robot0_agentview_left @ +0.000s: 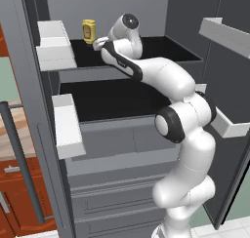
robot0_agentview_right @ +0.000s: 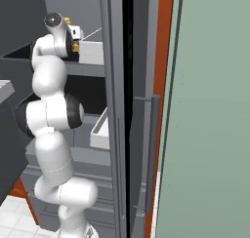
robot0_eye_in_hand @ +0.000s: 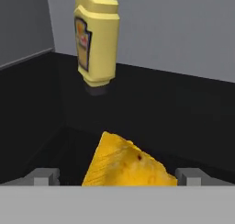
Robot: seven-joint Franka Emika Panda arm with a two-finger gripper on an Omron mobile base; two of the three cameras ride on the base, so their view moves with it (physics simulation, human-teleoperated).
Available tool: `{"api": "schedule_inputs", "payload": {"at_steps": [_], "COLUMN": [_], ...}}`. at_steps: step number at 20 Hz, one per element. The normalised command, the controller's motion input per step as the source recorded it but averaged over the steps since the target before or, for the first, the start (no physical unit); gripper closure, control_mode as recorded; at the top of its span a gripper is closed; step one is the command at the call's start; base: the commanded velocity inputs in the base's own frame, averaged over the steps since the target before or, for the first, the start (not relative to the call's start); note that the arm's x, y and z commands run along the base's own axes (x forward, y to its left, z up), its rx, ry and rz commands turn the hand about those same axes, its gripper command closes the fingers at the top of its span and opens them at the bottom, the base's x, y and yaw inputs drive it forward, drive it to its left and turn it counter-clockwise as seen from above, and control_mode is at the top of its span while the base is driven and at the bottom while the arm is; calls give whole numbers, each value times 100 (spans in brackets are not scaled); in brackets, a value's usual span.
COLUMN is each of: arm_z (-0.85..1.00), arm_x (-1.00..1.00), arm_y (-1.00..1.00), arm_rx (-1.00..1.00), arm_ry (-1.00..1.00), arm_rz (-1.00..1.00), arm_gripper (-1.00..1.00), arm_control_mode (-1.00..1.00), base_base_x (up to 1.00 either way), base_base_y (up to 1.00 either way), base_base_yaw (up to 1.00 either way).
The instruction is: Pick the cheese from the fridge and the cheese grater from the cabinet and place them next to the salad bowl.
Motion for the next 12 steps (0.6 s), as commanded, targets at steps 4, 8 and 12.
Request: {"api": "schedule_inputs", "payload": {"at_steps": [4,8,12], "arm_z": [-40,-60,-78], "arm_x": [1,0,0], "arm_y": [0,-6,-7], "arm_rx": [0,0,0], "arm_ry": [11,17,12], "arm_rz": [0,-2,0], "arm_gripper": [-100,-100,-100], "arm_control_mode": [-100,-100,-100], "base_base_x": [0,0,0], "base_base_y": [0,0,0], "base_base_yaw": [0,0,0]}}
